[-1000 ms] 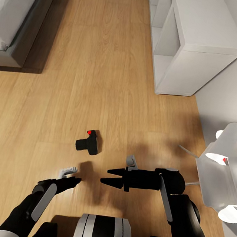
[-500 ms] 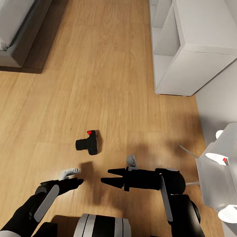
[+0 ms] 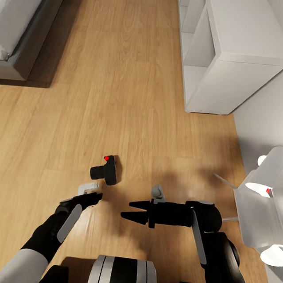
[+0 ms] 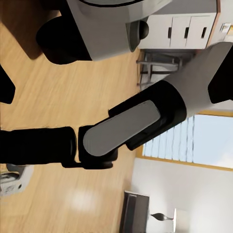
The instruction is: Attach the digital camera to the camera tripod in the bedroom.
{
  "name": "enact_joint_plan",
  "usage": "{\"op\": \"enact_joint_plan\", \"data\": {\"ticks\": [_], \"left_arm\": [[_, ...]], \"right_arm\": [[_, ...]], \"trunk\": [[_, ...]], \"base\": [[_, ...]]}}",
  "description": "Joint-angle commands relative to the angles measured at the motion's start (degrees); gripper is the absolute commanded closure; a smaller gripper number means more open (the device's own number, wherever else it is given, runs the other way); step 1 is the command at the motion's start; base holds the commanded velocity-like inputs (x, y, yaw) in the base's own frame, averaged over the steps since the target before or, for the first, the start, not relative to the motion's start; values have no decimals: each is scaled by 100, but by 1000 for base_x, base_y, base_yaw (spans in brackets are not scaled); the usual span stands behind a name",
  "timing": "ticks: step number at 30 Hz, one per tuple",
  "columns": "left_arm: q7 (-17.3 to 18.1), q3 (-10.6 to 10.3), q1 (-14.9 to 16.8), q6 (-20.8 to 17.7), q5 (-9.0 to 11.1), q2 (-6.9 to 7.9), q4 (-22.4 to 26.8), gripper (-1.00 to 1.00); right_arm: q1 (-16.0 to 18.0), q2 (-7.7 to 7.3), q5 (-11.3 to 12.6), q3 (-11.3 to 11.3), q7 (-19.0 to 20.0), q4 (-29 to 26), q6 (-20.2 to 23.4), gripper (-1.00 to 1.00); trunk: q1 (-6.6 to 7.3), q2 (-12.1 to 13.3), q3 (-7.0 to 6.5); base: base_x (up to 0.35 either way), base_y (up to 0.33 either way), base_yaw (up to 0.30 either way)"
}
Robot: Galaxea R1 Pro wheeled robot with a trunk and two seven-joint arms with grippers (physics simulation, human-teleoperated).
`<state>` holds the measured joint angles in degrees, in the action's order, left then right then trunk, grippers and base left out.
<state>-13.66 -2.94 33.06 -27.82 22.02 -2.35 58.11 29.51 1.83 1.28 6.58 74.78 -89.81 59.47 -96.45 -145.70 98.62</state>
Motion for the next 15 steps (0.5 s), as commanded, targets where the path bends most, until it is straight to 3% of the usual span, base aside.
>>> {"op": "enact_joint_plan", "data": {"ticks": [1, 7, 11, 12, 15], "left_arm": [[-189, -12, 98, 3, 43, -43, -63, -100], [-511, -10, 241, 146, 19, -133, -154, -100], [-582, -12, 264, 477, 25, -230, -217, -100], [-650, -13, 291, 767, -2, -336, -375, -100], [-738, -13, 381, 901, -67, -400, -564, -100]], "right_arm": [[2, 1, 12, -10, 4, -1, 53, -100], [2, 1, 12, -20, 2, -1, 53, -100], [2, 1, 12, -22, 2, -1, 53, -100], [4, 1, 12, -24, 2, -1, 53, -100], [3, 1, 12, -24, 2, -2, 53, -100]], "trunk": [[1, -1, 3], [1, -1, 3], [1, -1, 3], [1, -1, 3], [1, -1, 3]], "base": [[0, 0, 0], [0, 0, 0], [0, 0, 0], [0, 0, 0], [0, 0, 0]]}}
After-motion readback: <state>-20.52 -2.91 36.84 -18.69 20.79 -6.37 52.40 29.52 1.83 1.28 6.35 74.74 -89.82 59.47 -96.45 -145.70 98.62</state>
